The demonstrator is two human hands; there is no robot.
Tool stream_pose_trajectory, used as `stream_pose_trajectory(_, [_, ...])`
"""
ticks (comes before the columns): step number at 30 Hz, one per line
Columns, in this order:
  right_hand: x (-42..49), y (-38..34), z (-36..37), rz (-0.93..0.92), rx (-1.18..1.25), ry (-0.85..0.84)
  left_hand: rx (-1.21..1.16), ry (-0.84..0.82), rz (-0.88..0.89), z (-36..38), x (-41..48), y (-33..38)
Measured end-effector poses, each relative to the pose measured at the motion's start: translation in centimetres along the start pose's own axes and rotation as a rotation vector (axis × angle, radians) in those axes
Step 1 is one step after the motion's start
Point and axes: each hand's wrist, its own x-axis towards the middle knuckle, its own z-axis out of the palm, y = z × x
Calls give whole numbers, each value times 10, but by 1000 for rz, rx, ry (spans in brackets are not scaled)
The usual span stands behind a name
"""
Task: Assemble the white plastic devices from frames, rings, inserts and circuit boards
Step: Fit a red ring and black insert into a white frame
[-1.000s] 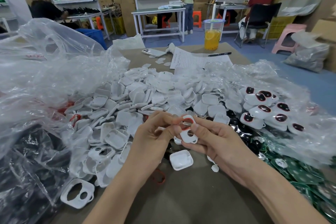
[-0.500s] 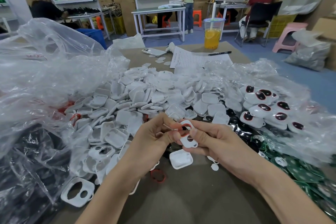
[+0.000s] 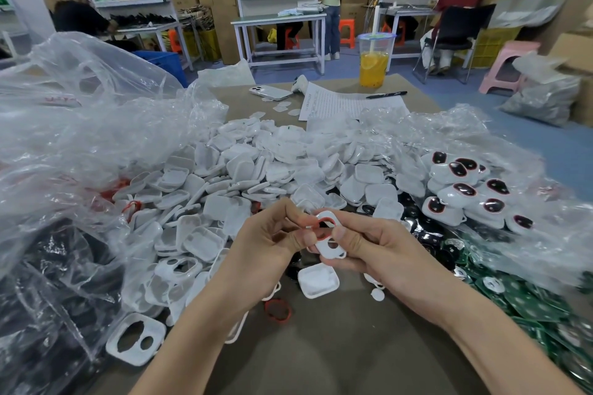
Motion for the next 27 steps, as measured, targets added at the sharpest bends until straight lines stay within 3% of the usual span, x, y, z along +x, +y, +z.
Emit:
stream_pose_trajectory(12, [3,3,2,-44,42,-5,17,46,-1,0,-3,7])
stream_pose_trajectory(20, [8,5,3,-117,125,92,37,174,55,9,-2,4])
stream_pose_trajectory(27, [9,6,9,-138,152,223,66,127,92,19,-4,2])
